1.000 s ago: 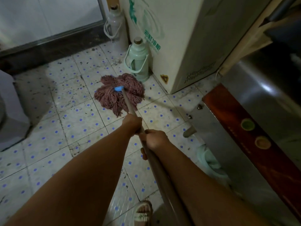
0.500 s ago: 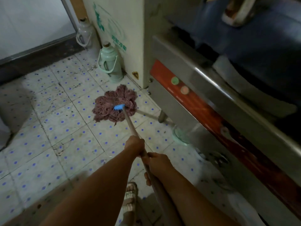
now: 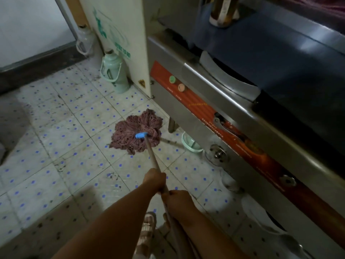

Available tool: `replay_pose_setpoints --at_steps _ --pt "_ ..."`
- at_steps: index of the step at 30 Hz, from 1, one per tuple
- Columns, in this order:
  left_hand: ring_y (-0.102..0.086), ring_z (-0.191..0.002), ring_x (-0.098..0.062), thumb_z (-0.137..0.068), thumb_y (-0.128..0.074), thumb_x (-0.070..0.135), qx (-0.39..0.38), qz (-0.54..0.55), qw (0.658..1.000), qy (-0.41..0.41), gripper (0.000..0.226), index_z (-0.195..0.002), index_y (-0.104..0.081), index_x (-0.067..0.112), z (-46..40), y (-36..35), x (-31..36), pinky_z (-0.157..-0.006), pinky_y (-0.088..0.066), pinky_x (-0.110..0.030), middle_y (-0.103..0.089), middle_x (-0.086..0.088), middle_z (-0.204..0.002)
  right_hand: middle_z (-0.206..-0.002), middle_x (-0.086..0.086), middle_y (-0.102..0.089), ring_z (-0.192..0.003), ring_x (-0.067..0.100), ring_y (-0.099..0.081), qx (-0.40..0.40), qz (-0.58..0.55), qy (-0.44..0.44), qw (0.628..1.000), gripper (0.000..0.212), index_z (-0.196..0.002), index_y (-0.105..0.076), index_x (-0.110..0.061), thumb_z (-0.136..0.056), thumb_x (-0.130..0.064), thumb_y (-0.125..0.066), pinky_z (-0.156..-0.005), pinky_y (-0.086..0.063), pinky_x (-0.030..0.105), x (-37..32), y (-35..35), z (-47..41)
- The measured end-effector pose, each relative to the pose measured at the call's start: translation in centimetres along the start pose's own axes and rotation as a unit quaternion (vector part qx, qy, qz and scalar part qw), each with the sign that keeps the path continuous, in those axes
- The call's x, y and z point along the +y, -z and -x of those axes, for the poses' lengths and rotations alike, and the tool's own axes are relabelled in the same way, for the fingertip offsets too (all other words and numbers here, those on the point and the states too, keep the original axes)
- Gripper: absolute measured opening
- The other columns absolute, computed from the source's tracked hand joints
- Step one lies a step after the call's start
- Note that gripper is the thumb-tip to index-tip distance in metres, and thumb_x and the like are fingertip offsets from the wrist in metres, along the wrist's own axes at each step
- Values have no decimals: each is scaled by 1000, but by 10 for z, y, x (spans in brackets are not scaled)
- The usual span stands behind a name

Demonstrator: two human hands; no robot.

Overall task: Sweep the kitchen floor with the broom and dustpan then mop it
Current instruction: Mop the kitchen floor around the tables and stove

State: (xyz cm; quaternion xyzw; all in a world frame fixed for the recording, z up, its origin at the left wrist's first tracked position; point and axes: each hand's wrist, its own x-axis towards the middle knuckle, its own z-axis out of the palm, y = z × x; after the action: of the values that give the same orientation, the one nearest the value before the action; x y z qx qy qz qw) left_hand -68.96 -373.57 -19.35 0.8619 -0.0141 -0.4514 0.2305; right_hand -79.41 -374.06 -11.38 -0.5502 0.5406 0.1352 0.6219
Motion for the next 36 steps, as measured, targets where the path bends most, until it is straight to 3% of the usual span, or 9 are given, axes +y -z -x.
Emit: replay_pose_setpoints --at_steps 4,9,12,18,22,27,34,36 --pt "-62 -105 -30 -93 -54 20 16 -2 1000 3 33 -118 -52 -1 -33 24 12 -84 -54 -35 -60 -18 -119 -69 9 -53 -50 19 -54 -12 -60 -31 998 18 -98 -60 -1 -96 -16 -50 -44 -48 26 -31 -17 -22" --pt "-60 -108 -31 -94 -53 19 22 -10 1000 -6 37 -123 -47 -1 -91 59 44 -83 -52 -35 -57 -19 -123 -72 10 -55 -49 17 -53 -19 -93 -51 994 21 -108 -60 -3 -96 -18 -51 -40 -45 24 -85 -33 -68" --pt "-60 -108 -33 -92 -55 17 27 -8 999 -20 38 -124 -47 -3 -127 81 68 -89 -52 -39 -57 -20 -123 -70 12 -55 -48 18 -53 -20 -113 -65 991 17 -107 -58 -4 -96 -15 -53 -40 -45 25 -122 -39 -100" --pt "-61 -104 -30 -93 -55 16 33 -15 999 -35 34 -120 -50 -4 -164 98 96 -80 -52 -33 -58 -19 -119 -72 15 -52 -36 14 -51 -40 -142 -53 988 16 -104 -54 -2 -96 -16 -52 -34 -41 17 -151 -40 -134" --pt "-61 -106 -30 -94 -53 15 19 -7 999 -33 32 -120 -49 -4 -152 95 90 -84 -52 -34 -58 -19 -119 -74 14 -52 -49 16 -52 -40 -149 -60 986 17 -105 -54 -3 -96 -18 -53 -35 -42 19 -142 -39 -125" --pt "-61 -104 -29 -95 -51 15 2 -6 1000 -20 30 -120 -48 -1 -109 76 64 -76 -49 -29 -58 -17 -117 -73 12 -54 -49 16 -52 -33 -143 -68 987 20 -107 -55 -3 -96 -19 -53 -39 -45 22 -105 -38 -95" --pt "-63 -100 -28 -95 -50 16 -11 -13 1000 -5 29 -117 -51 -2 -23 19 7 -75 -51 -29 -60 -18 -115 -79 13 -58 -61 20 -55 -20 -66 -38 997 22 -103 -59 1 -95 -18 -52 -62 -51 30 -9 -21 -31" --pt "-63 -101 -29 -95 -50 15 -14 -16 1000 -9 29 -117 -51 -3 4 2 -12 -77 -53 -30 -60 -19 -116 -81 11 -58 -67 19 -55 -17 1 -20 1000 30 -108 -60 4 -96 -21 -50 -68 -52 24 19 -12 -11"
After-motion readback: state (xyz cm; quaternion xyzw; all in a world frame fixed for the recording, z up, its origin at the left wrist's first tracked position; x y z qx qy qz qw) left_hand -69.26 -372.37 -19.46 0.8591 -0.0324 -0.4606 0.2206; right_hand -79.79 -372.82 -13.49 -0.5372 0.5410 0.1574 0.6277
